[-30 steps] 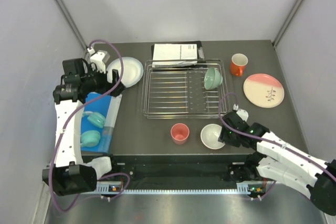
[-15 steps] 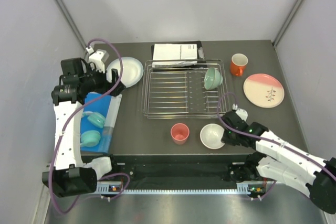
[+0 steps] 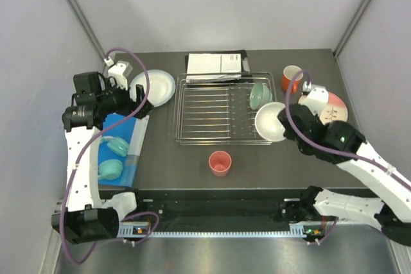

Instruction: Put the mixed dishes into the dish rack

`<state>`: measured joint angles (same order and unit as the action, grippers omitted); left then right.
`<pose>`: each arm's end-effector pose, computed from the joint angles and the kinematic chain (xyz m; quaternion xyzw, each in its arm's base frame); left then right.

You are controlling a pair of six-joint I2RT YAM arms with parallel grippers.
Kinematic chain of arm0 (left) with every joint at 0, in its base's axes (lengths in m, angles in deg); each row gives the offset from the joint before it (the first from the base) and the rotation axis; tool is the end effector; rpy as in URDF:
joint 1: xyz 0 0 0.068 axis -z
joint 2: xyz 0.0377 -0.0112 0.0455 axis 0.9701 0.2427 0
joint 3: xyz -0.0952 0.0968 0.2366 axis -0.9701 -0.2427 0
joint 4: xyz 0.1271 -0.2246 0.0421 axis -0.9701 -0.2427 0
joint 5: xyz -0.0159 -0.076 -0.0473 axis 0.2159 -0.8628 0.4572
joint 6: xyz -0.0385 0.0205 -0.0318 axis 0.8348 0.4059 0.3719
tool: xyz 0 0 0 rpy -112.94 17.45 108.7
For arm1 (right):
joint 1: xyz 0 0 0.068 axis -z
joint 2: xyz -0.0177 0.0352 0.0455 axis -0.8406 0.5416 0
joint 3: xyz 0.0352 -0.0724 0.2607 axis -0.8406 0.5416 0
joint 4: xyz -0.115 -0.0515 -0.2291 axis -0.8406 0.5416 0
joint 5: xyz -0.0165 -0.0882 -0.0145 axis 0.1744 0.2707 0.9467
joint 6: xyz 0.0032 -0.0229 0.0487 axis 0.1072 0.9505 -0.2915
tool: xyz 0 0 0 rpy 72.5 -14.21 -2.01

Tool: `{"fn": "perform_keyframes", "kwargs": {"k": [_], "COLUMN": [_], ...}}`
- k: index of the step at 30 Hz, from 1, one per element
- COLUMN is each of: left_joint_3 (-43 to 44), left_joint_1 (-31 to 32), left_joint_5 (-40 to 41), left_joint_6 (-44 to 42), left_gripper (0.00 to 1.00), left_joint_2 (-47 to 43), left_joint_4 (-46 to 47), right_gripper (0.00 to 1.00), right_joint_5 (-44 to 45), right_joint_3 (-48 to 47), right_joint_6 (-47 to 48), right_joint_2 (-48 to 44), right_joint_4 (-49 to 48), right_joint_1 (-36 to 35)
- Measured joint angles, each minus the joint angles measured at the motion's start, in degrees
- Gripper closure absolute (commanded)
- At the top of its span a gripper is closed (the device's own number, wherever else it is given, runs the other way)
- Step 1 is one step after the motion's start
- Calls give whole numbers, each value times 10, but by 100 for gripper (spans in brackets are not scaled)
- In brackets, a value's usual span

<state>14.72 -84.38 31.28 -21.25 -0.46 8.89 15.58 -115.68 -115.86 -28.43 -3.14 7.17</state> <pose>0.2116 0.0111 0.3901 0.1428 0.8596 -0.1917 0.4516 0.1089 0.0938 0.3675 0.1062 0.8863 0.0215 0.4503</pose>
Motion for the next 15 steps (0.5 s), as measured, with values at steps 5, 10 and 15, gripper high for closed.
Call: {"fn": "perform_keyframes", "kwargs": {"k": [5, 10, 15], "left_joint_3": [-3, -3, -3], "left_joint_1": [0, 0, 0], "left_joint_5": [0, 2, 3], "left_joint_6": [0, -1, -1], "left_gripper": [5, 5, 5], "left_joint_2": [-1, -1, -1], "left_joint_4": [0, -1, -2], "right_gripper": [100, 100, 100], "right_joint_5": [185, 290, 338], "right_joint_3": [-118, -122, -103], "right_joint_6": [10, 12, 12], "right_joint_2": [132, 254, 309], "right_joint_4": [57, 76, 89], "right_joint_1": [-12, -16, -16]}}
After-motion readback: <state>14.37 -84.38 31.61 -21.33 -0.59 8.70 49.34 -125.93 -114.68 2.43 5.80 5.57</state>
